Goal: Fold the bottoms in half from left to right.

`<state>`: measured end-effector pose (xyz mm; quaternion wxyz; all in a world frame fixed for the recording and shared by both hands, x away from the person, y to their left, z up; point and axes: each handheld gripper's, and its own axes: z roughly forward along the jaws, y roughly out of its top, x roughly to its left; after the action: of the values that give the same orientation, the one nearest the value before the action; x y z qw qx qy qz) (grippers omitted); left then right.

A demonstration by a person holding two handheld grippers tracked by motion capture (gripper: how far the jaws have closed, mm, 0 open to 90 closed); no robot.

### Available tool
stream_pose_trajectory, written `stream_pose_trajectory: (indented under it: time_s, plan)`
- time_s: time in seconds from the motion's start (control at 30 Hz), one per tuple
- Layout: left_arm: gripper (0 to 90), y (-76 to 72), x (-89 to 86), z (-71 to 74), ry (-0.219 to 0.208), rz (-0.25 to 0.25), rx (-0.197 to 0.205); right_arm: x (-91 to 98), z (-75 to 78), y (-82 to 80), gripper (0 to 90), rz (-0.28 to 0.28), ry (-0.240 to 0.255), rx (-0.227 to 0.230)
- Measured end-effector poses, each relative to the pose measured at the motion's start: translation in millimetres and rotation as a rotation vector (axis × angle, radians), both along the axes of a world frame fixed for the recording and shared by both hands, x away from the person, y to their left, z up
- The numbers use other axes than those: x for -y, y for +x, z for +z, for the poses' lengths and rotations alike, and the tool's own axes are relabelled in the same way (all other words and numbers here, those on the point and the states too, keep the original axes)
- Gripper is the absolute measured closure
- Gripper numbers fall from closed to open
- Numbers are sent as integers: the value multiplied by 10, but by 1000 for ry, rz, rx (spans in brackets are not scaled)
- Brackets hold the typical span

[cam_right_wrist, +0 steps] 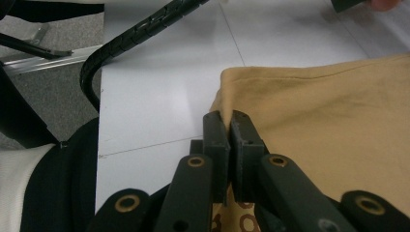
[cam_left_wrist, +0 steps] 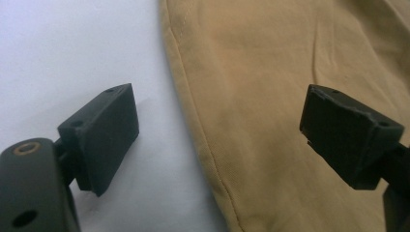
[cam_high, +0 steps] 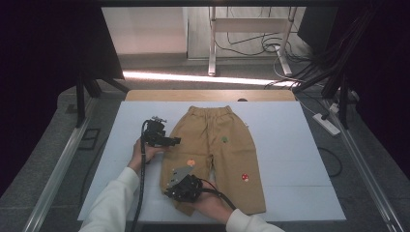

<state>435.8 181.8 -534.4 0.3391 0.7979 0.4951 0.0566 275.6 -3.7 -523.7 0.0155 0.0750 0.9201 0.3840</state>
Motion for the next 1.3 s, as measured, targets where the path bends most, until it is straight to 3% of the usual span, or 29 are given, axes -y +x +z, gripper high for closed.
stream_pose_trajectory:
  time_s: [0.23, 0.33, 0.53, 0.63, 0.73, 0.9, 1.3]
  plan:
    - [161, 1, -7, -11, -1, 0, 0, 1, -1, -1, 870, -1, -2, 0]
    - [213, -7, -11, -9, -16, -12, 0, 2, -2, 1, 870, -1, -2, -2]
    - [492, -29, 26, -12, -67, -64, -16, 2, -6, -2, 870, -1, 0, -3]
    - [682, -34, 32, -25, -70, -69, -22, 6, -6, -1, 870, 0, 0, -4]
    - [804, -33, 25, -31, -68, -85, -28, 9, -5, -2, 870, 2, -4, -2]
    - [841, -34, 22, -30, -74, -91, -28, 14, -3, -4, 870, 0, -1, -5]
    - [848, -76, 37, 110, -110, -101, 20, 56, 37, -11, 870, 4, 15, -2]
